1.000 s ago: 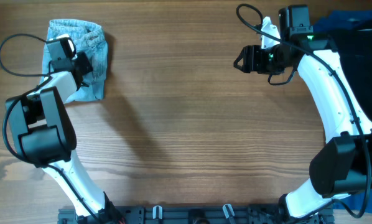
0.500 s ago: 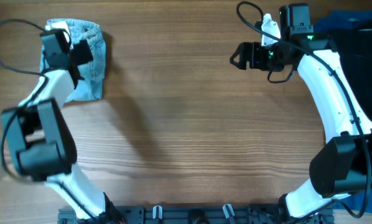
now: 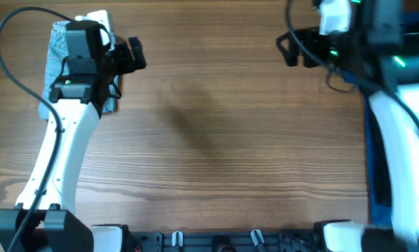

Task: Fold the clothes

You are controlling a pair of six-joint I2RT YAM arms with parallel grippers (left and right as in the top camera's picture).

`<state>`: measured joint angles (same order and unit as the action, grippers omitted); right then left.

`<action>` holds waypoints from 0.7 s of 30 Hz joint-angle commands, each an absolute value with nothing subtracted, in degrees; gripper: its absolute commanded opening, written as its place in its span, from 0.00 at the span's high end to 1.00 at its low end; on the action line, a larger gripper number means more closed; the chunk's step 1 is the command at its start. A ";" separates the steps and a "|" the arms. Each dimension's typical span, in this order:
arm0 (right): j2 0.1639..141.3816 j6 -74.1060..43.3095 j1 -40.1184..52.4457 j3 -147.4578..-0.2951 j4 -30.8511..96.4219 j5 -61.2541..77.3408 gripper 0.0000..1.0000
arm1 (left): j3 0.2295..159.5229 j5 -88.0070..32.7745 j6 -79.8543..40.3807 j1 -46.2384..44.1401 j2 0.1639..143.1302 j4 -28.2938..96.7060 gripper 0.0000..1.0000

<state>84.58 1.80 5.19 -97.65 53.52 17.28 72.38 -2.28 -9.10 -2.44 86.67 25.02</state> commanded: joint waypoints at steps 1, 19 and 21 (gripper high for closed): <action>74.08 1.48 5.26 -99.37 53.63 15.84 0.01 | 72.34 -4.05 -10.79 -3.55 86.26 25.17 0.00; 57.58 5.93 5.17 -87.83 50.35 10.26 0.00 | 72.34 -4.05 -10.79 -3.53 86.26 25.17 0.00; 51.46 6.24 5.15 -77.62 42.83 10.24 0.01 | 72.34 -4.05 -10.79 -3.53 86.26 25.17 0.01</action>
<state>60.69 3.38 5.19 -90.11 49.63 12.64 72.38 -3.14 -9.85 -3.44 86.67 25.32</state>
